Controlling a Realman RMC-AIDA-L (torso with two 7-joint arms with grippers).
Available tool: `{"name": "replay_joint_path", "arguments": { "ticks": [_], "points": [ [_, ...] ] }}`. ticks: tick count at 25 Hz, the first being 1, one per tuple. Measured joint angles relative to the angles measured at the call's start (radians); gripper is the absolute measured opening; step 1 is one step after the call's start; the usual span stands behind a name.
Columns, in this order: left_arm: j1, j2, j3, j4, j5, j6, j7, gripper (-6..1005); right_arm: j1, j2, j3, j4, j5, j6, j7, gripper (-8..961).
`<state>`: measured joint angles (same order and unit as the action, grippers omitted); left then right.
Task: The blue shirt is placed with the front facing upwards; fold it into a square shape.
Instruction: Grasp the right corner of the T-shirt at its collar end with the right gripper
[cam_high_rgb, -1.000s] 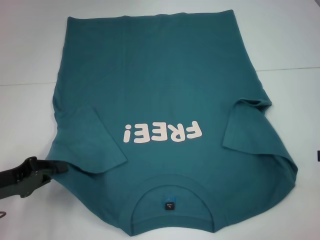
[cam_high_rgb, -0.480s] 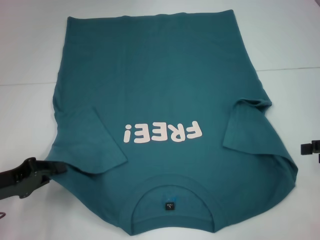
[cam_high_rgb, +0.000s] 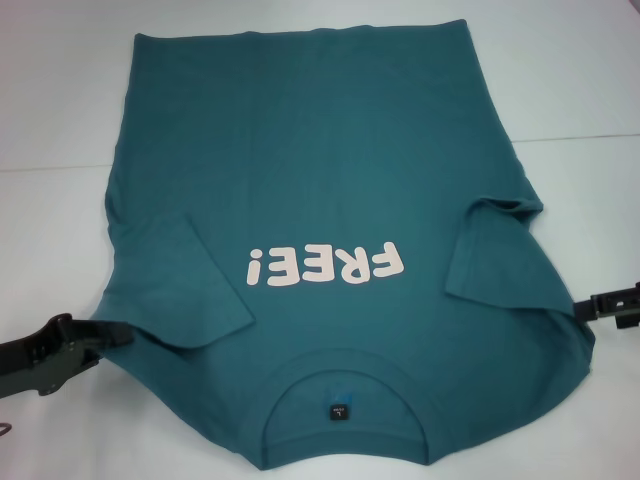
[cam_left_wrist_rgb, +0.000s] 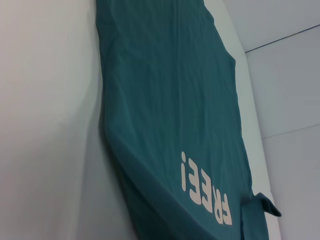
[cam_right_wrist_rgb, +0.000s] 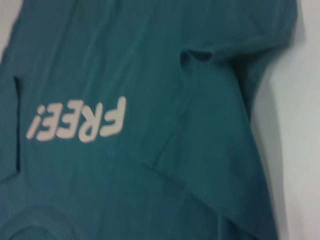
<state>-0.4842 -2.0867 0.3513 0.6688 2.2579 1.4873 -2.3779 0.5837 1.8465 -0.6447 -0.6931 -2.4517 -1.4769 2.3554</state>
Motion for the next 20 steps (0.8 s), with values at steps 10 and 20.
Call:
{"name": "replay_joint_path", "arguments": {
  "ticks": [10,20],
  "points": [
    [-0.001,-0.002,0.002,0.000,0.000,-0.007,-0.001,55,0.048,0.022,-0.002,0.001,-0.070,-0.003,0.056,837],
    [-0.002,-0.003,0.001,0.000,0.000,-0.013,-0.001,55,0.076,0.040,-0.005,0.001,-0.145,0.011,0.104,835]
  ]
}}
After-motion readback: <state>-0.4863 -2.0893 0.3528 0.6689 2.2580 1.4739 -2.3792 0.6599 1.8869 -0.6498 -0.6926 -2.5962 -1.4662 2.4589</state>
